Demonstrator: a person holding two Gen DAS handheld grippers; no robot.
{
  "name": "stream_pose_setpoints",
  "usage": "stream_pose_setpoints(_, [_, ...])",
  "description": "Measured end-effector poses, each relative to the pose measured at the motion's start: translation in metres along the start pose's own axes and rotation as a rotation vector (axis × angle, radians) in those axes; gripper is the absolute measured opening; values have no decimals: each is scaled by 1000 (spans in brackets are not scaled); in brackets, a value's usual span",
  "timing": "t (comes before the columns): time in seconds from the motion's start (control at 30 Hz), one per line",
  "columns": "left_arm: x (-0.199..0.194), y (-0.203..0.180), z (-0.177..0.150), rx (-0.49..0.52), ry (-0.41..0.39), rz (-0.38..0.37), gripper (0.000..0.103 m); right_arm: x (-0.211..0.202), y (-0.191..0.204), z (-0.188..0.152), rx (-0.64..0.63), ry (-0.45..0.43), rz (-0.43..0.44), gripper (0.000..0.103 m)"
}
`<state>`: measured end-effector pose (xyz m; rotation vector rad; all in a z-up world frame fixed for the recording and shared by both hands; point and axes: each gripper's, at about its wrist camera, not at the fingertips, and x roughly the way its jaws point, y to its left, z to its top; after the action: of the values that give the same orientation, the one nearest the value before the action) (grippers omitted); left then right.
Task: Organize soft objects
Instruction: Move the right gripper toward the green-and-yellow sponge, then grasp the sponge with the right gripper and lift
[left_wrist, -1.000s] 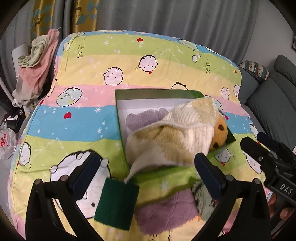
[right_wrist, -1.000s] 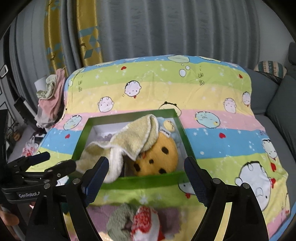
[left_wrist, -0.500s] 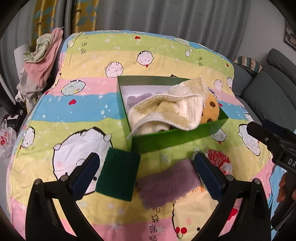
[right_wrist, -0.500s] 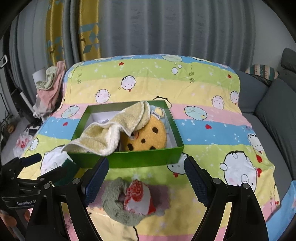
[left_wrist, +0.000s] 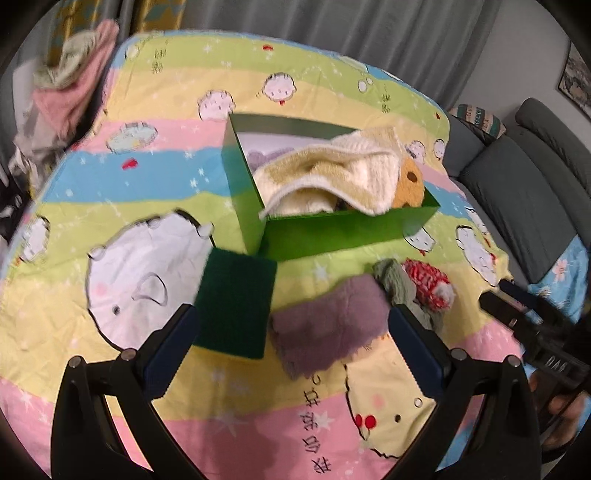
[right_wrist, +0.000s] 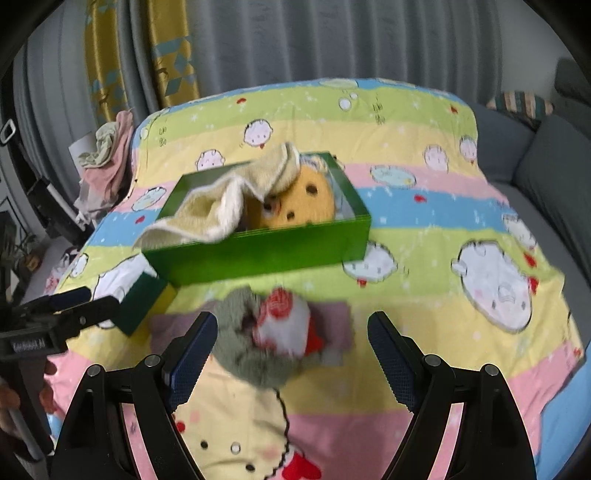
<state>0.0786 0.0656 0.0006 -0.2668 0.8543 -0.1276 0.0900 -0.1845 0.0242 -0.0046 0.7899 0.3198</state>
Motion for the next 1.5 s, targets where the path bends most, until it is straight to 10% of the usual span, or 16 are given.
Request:
stream_pose_setpoints(0.33, [4,28,0,-109,49,-18,102,10,3,-37,42,48,141,84])
stream_pose_setpoints(0.5, [3,44,0,-101,34,128,102,16,45,-39,-49,44,239,84])
stream_pose_setpoints(1.0, [40,80,-6,-242,158,-37,101,80,159,-32,-252,98,439,75])
stream_pose_setpoints(1.5, [51,84,-4,-271,180,-117,77,110,169,-22,-239,166,477,64])
